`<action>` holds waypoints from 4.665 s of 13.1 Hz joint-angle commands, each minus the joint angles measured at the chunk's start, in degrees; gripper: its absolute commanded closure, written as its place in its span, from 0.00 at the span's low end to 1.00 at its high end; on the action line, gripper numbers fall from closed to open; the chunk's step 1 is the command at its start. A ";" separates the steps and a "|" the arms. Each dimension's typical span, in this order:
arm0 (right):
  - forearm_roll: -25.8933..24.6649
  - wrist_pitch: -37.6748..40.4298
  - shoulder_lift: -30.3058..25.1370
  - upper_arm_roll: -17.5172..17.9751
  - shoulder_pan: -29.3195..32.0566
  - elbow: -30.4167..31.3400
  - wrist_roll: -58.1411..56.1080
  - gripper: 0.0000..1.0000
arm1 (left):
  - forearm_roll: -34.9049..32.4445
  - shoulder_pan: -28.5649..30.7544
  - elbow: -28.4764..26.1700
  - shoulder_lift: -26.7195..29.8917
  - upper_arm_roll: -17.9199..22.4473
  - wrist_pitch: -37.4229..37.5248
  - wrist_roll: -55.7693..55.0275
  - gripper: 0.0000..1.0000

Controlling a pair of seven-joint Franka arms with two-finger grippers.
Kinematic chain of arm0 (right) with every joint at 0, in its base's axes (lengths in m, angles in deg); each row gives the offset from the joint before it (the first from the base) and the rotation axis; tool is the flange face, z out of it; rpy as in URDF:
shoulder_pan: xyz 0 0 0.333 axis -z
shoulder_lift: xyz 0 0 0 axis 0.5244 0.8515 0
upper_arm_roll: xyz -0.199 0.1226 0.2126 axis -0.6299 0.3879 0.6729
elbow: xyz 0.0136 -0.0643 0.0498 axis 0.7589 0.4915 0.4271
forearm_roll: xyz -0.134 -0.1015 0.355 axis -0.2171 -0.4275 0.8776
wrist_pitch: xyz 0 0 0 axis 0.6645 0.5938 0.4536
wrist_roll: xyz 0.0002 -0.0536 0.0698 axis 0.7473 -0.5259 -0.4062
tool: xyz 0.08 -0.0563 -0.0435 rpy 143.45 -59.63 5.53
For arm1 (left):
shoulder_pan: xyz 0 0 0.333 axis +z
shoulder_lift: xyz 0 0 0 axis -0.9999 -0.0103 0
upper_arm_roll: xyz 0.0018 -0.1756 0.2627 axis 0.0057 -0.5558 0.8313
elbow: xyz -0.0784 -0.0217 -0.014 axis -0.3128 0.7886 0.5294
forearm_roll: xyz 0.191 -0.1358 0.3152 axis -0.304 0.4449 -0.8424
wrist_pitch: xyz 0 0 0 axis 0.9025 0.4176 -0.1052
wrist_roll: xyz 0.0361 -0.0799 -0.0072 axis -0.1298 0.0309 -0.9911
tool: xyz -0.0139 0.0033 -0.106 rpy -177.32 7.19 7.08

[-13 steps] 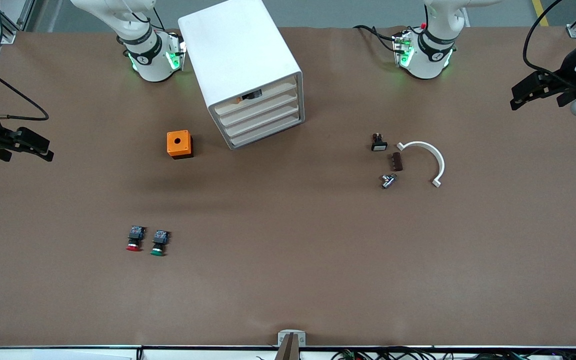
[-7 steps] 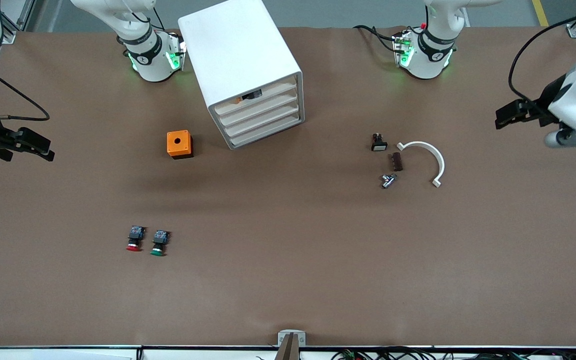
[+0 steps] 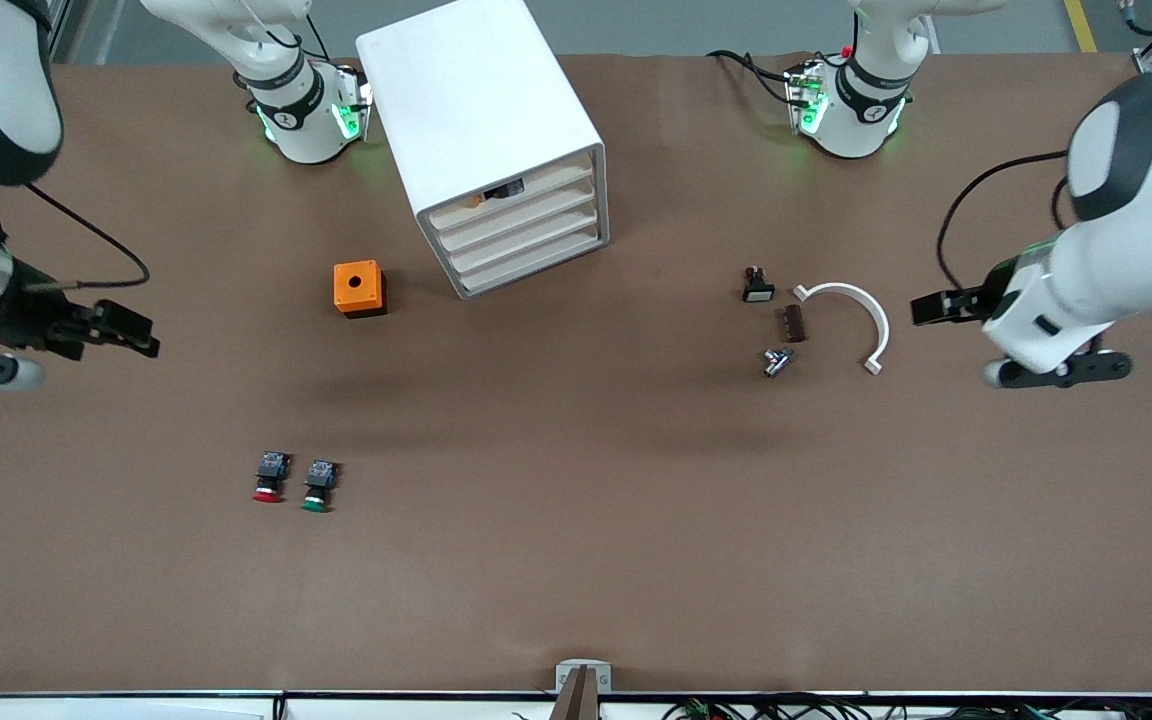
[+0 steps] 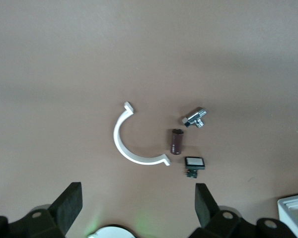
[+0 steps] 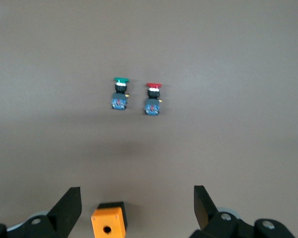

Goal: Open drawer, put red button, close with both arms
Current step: 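Move the left gripper toward the cabinet while the right gripper reaches the buttons, then reach the drawer handle with the left gripper while the right gripper lowers, then pull the drawer open with the left gripper while the right gripper grasps the red button, then carry the red button with the right gripper over the open drawer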

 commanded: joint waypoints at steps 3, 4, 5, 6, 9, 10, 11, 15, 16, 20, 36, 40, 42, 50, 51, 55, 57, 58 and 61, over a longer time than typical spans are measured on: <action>4.15 -6.96 6.94 0.21 -0.12 -0.86 0.75 0.00 | 3.05 -3.92 1.64 -6.24 -0.22 0.78 -13.91 0.00; 4.16 -8.02 8.00 0.21 -0.56 -0.77 0.75 0.00 | 4.72 -4.54 1.64 -7.39 -0.31 0.96 -17.68 0.00; 4.16 -8.46 8.62 0.04 -1.34 -0.77 0.75 0.00 | 6.56 -5.85 1.64 -8.70 -0.31 0.96 -21.99 0.00; 4.07 -9.43 10.10 0.04 -1.44 -0.68 0.75 0.00 | 7.88 -7.17 1.72 -9.76 -0.31 0.96 -26.03 0.00; 3.90 -11.80 14.76 0.04 -1.09 -0.60 0.66 0.00 | 10.96 -11.30 1.81 -13.80 -0.31 0.70 -35.98 0.00; 3.90 -14.07 15.65 0.04 -1.26 -0.33 0.66 0.00 | 12.97 -12.18 1.81 -15.29 -0.31 0.70 -38.96 0.00; 3.72 -15.92 17.48 -0.05 -1.18 -0.33 0.57 0.00 | 15.26 -12.37 1.90 -16.61 -0.31 0.53 -42.04 0.00; 3.63 -23.40 23.55 -0.05 0.67 0.72 -2.32 0.00 | 20.98 -17.54 2.07 -21.54 -0.31 -1.31 -59.41 0.01; 3.63 -24.19 24.96 -0.05 0.76 0.72 -2.33 0.00 | 22.21 -19.30 2.34 -22.59 -0.22 -2.02 -64.34 0.00; 3.81 -33.31 29.09 0.04 0.32 3.08 -2.24 0.00 | 30.98 -25.71 3.66 -25.59 -0.31 -1.94 -84.56 0.00; 3.98 -32.84 27.27 0.04 -1.96 6.44 0.31 1.00 | 56.94 -32.67 3.83 -32.97 -0.22 -0.44 -120.90 0.74; 3.63 -21.50 24.02 -0.14 -1.88 2.92 0.40 1.00 | 56.85 -31.62 4.54 -32.97 0.30 -0.44 -120.82 1.00; 3.63 -20.42 21.55 -0.05 -2.93 2.92 3.88 1.00 | 56.59 -30.05 5.76 -32.97 0.57 -0.44 -120.82 1.00; 7.24 0.74 10.39 1.18 -8.98 2.92 33.39 1.00 | 56.50 -24.33 10.78 -33.15 4.17 -2.71 -116.25 0.99; 7.24 2.85 9.86 1.18 -11.70 1.96 39.62 1.00 | 56.59 -24.24 10.95 -33.32 4.17 -4.12 -116.16 0.98; 7.32 5.95 8.19 1.18 -20.94 0.11 61.70 1.00 | 56.68 -23.89 11.04 -33.24 4.17 -5.36 -116.42 0.36; 7.41 5.07 7.66 1.09 -25.76 0.28 71.20 1.00 | 55.80 -23.27 11.30 -33.06 4.26 -5.19 -116.34 0.00; 7.41 4.37 7.48 1.09 -27.53 0.28 75.85 0.99 | 54.67 -22.57 12.26 -32.80 4.26 -5.10 -116.34 0.00; 7.41 -0.10 7.83 1.09 -32.71 0.72 87.03 0.99 | 47.74 -20.29 13.94 -31.57 4.26 -3.61 -116.34 0.00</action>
